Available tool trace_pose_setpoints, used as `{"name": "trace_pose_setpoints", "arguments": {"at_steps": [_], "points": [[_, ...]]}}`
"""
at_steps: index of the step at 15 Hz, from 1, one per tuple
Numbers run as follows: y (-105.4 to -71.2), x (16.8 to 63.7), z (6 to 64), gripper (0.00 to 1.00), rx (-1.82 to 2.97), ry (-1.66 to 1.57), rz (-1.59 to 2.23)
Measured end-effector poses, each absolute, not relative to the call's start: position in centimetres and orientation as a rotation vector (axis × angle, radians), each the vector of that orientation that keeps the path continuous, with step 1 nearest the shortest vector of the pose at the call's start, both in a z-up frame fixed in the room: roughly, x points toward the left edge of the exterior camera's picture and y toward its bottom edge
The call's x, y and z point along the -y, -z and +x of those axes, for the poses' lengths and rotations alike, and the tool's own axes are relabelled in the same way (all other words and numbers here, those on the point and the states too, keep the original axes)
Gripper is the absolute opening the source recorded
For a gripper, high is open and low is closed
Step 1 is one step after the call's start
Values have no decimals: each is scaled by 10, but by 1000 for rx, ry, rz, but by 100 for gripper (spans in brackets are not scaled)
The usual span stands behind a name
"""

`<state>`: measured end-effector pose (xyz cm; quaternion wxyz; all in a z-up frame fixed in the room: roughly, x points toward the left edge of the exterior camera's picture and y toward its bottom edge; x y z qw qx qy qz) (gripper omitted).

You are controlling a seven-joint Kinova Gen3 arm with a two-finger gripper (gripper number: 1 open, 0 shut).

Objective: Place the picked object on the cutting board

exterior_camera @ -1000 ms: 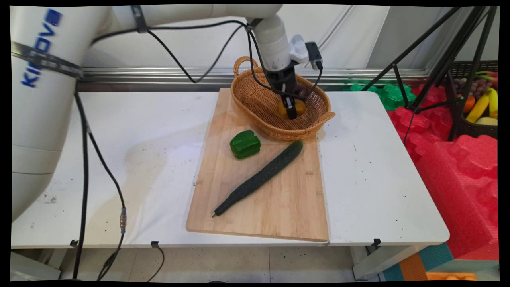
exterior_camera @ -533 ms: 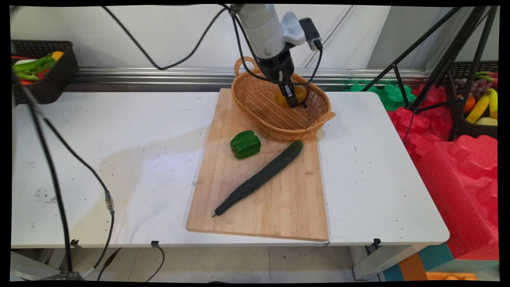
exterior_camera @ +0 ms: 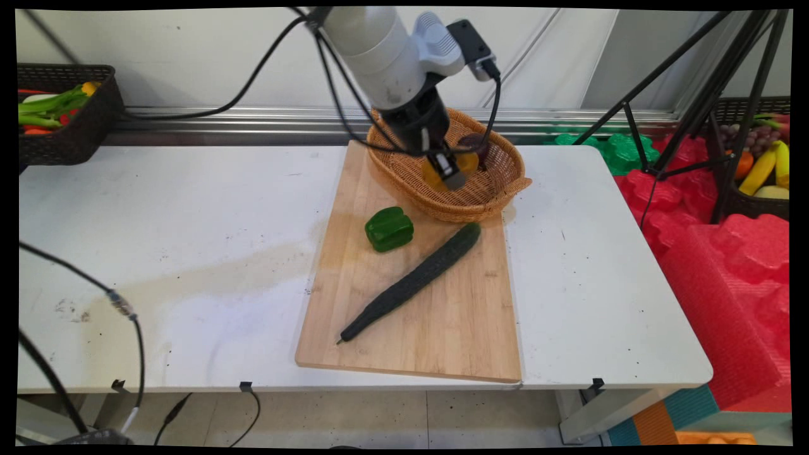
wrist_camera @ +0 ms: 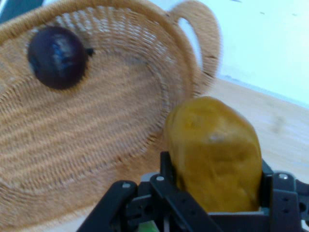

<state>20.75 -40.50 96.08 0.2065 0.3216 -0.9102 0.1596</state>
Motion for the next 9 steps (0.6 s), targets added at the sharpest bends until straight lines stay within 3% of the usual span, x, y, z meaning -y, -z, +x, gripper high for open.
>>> {"name": "trace_pose_setpoints", "arguments": {"at_steps": [9], "points": [[-954,317,188,0,2560,-378,802]]}}
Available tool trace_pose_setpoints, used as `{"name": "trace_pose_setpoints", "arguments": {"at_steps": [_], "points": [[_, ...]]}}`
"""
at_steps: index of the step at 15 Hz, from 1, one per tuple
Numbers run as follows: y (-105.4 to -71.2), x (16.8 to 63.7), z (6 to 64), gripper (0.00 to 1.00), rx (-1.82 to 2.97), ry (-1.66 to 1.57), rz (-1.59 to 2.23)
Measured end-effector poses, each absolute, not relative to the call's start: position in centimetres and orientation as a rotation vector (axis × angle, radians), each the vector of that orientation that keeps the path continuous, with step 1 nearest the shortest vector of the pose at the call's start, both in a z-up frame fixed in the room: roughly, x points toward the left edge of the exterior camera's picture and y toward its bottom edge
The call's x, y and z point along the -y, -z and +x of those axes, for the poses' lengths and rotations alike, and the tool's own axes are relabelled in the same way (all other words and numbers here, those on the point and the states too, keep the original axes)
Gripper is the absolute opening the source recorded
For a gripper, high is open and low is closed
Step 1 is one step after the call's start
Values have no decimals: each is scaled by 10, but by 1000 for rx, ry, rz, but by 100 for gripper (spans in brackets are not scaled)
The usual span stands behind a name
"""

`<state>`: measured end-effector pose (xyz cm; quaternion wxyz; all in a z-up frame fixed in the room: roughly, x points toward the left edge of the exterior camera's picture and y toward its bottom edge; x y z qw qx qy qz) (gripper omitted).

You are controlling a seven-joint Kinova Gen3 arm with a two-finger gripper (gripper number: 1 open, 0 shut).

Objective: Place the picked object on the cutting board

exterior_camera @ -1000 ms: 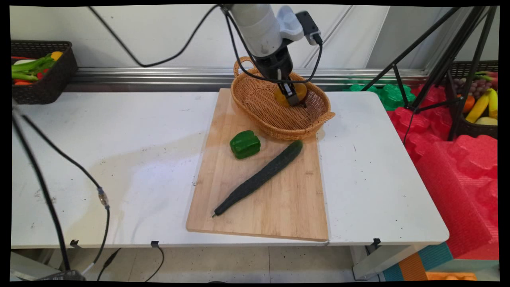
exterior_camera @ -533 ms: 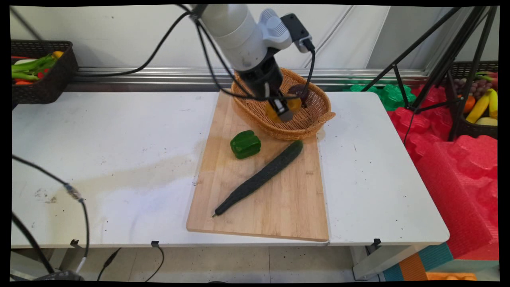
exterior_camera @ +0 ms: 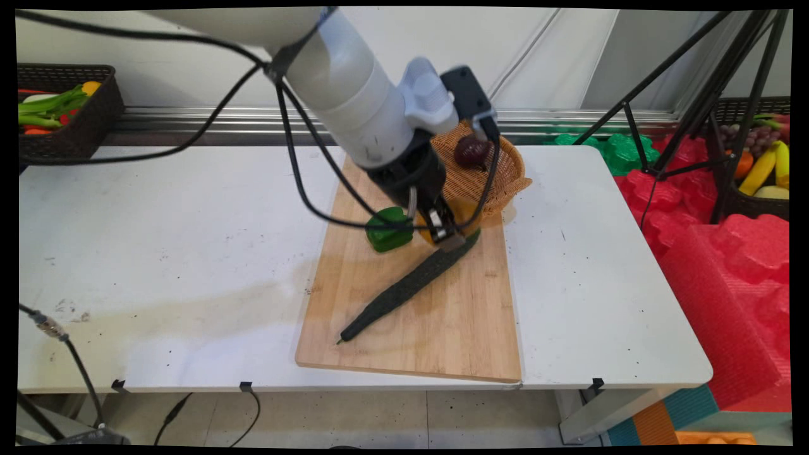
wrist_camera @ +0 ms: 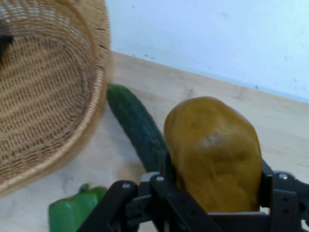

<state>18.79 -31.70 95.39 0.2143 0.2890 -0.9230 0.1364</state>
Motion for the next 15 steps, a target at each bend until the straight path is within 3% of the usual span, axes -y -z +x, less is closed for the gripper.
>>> {"name": "trace_pose_setpoints", "arguments": {"at_steps": [15], "points": [[-861,308,159,0,2634,-372,738]]}}
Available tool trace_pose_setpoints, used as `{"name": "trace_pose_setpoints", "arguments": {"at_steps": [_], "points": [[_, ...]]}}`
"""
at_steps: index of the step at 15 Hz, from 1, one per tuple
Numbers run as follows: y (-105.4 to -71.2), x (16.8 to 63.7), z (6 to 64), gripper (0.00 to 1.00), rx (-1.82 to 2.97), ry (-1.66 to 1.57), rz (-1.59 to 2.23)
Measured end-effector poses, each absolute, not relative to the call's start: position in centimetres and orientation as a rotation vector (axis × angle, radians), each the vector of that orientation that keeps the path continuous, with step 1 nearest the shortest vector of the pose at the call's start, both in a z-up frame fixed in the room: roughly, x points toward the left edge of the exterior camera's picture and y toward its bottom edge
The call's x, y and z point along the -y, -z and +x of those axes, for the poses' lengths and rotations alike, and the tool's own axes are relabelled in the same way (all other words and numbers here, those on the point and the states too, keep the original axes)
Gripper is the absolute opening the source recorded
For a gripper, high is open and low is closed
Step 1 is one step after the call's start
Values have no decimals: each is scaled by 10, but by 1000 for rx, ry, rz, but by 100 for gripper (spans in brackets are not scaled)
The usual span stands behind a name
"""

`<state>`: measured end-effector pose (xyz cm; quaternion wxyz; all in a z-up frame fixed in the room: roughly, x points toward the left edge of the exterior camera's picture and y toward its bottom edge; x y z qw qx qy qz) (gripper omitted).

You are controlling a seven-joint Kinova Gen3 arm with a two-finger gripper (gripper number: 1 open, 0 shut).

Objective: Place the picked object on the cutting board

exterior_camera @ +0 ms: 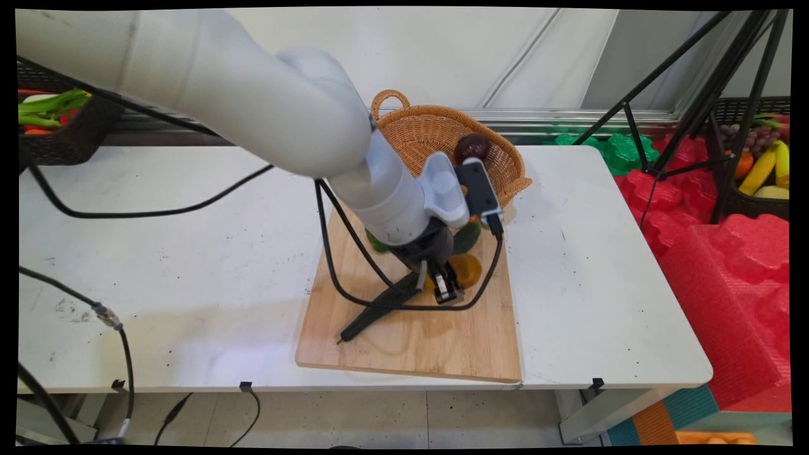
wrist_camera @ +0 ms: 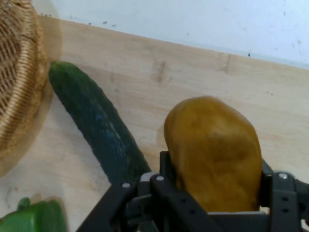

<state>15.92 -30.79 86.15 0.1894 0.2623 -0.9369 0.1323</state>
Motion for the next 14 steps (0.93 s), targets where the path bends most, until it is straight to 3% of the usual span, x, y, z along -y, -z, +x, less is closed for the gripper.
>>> {"name": "trace_pose_setpoints", "arguments": {"at_steps": [10,11,14], "points": [[-809,312,147,0,2662,-344,676],[-807,312,147,100,2660,-344,671],[-804,310,147,100,2657,-347,657]]}}
